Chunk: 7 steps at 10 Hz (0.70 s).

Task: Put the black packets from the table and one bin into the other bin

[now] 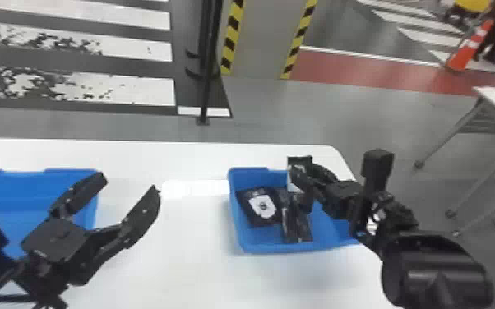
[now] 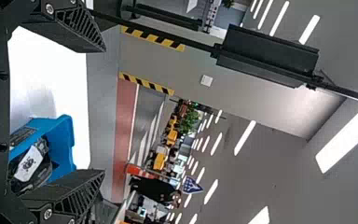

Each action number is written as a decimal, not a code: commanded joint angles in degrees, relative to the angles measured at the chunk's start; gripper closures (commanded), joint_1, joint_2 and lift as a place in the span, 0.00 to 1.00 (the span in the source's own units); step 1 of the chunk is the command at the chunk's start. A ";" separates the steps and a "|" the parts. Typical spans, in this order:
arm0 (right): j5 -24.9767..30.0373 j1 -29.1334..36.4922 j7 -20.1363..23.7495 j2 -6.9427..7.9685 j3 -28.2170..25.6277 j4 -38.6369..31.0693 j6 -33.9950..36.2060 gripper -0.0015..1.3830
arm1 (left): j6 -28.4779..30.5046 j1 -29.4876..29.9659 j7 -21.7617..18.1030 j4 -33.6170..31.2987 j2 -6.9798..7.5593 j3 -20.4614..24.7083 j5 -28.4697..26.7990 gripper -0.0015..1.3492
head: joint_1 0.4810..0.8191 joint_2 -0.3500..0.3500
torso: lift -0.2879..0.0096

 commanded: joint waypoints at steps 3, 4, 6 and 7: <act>-5.42 13.62 -4.78 4.39 0.36 -12.25 -21.31 0.18 | -4.72 2.48 2.30 0.00 -0.84 2.19 -0.92 0.08 | 0.63 0.15 | 0.60; -4.96 18.12 -6.72 5.18 1.50 -17.31 -24.69 0.20 | -6.69 3.89 4.41 0.00 -1.10 2.87 -1.60 0.08 | 0.63 0.16 | 0.60; -4.39 28.10 -15.07 5.44 5.39 -26.03 -25.95 0.20 | -16.25 10.36 15.39 -1.69 -1.54 3.56 -6.29 0.08 | 0.63 0.24 | 0.60; -4.51 30.91 -16.30 5.88 5.27 -26.45 -26.80 0.20 | -18.93 13.17 19.08 -2.96 -1.81 3.67 -6.63 0.08 | 0.63 0.31 | 0.60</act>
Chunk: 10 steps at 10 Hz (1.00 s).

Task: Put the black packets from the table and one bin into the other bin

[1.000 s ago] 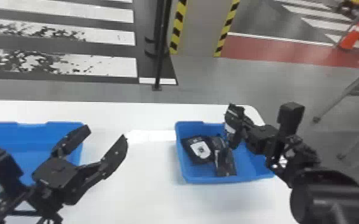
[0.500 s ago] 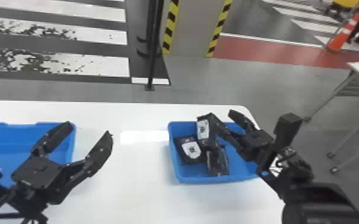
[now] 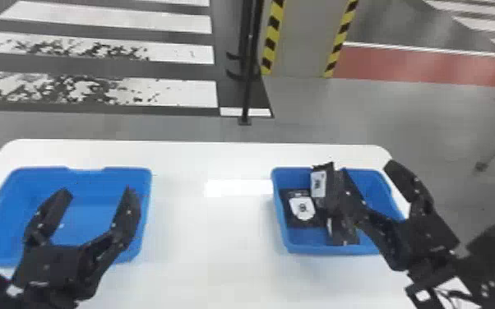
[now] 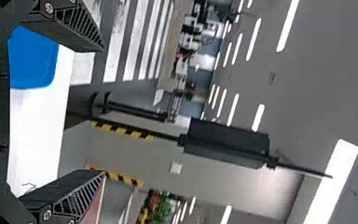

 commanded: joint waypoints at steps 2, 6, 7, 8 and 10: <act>-0.12 4.45 -0.98 0.51 -0.54 -0.03 0.82 0.20 | -1.24 3.03 1.86 -3.61 -0.31 1.19 -8.27 0.08 | 0.63 0.37 | 0.60; 0.91 4.59 -0.98 0.51 -0.54 -0.59 2.51 0.20 | -0.68 4.02 2.04 -3.75 -0.58 2.91 -16.04 0.08 | 0.63 0.37 | 0.60; 0.91 4.73 -0.98 0.51 -0.54 -1.01 2.51 0.20 | -0.68 4.16 2.04 -3.75 -0.67 2.91 -15.36 0.08 | 0.63 0.37 | 0.60; 0.80 4.73 -0.98 0.51 -0.54 -1.01 2.51 0.20 | -0.54 4.30 2.04 -3.89 -0.75 3.14 -14.78 0.08 | 0.63 0.38 | 0.60; 0.80 4.73 -0.98 0.51 -0.54 -1.15 2.51 0.20 | 0.17 4.30 2.04 -4.03 -0.67 3.02 -13.99 0.08 | 0.63 0.39 | 0.60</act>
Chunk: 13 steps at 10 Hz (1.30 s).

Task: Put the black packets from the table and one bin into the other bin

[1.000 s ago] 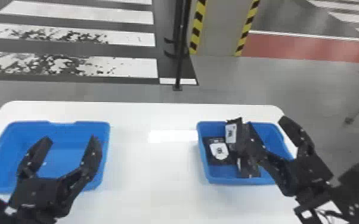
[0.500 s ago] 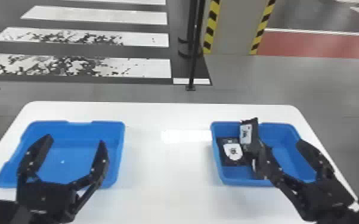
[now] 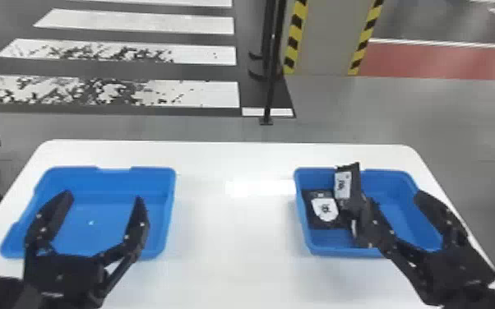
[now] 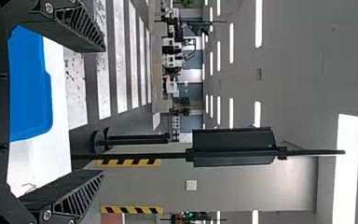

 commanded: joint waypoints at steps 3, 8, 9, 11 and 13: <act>-0.42 0.13 0.00 0.00 0.00 -0.18 0.00 0.20 | -0.64 0.00 0.00 -0.13 0.03 -0.01 0.17 0.08 | 0.63 0.39 | 0.60; -0.42 -0.01 0.00 0.08 0.00 -0.18 0.00 0.20 | -1.21 0.00 0.00 -0.13 0.03 0.11 0.97 0.08 | 0.63 0.39 | 0.60; -0.42 -0.15 0.00 0.08 0.00 -0.18 0.00 0.20 | -1.21 -0.14 0.00 -0.13 0.03 0.11 0.97 0.08 | 0.63 0.39 | 0.60; -0.19 -0.15 0.09 0.00 0.11 -0.18 -0.14 0.20 | -0.79 -0.14 -0.17 -0.13 0.03 -0.01 1.20 0.08 | 0.63 0.39 | 0.60; -0.19 -0.44 0.09 0.00 0.46 0.24 -0.70 0.20 | -0.79 -0.28 -0.26 -0.13 0.03 0.11 1.54 0.08 | 0.63 0.39 | 0.60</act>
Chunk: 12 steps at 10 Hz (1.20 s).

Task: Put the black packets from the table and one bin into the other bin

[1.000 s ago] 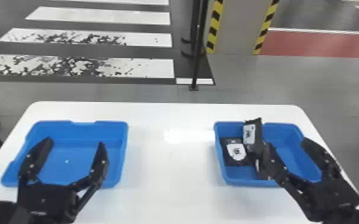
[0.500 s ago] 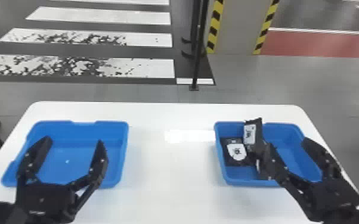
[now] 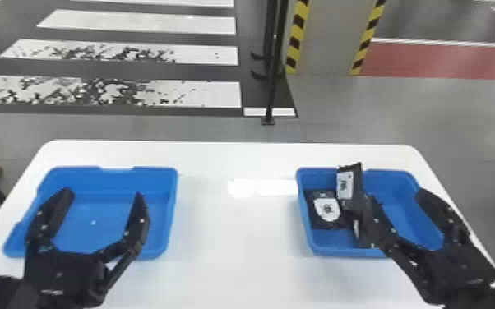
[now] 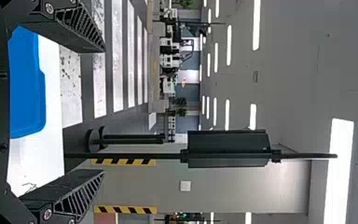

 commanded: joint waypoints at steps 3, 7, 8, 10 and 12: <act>-0.09 -0.48 0.26 -0.19 0.54 1.09 -1.73 0.20 | 0.57 -0.20 -0.45 0.00 0.00 0.13 0.85 0.08 | 0.63 0.40 | 0.60; -1.46 -0.76 0.18 -0.19 0.88 1.79 -2.85 0.20 | 0.29 -0.20 -0.45 0.00 -0.08 0.48 0.97 0.08 | 0.63 0.41 | 0.60; -1.35 -0.76 0.18 -0.19 0.88 1.79 -2.85 0.20 | 0.29 -0.06 -0.45 0.00 -0.08 0.48 0.97 0.08 | 0.63 0.41 | 0.60; -0.77 -0.76 0.09 -0.19 0.88 1.51 -2.85 0.20 | 0.29 -0.06 -0.45 0.00 -0.08 0.59 1.20 0.08 | 0.63 0.41 | 0.60; -0.32 -0.76 0.09 -0.19 0.88 1.37 -2.85 0.20 | 0.15 -0.06 -0.45 0.00 -0.17 0.71 1.20 0.08 | 0.63 0.42 | 0.60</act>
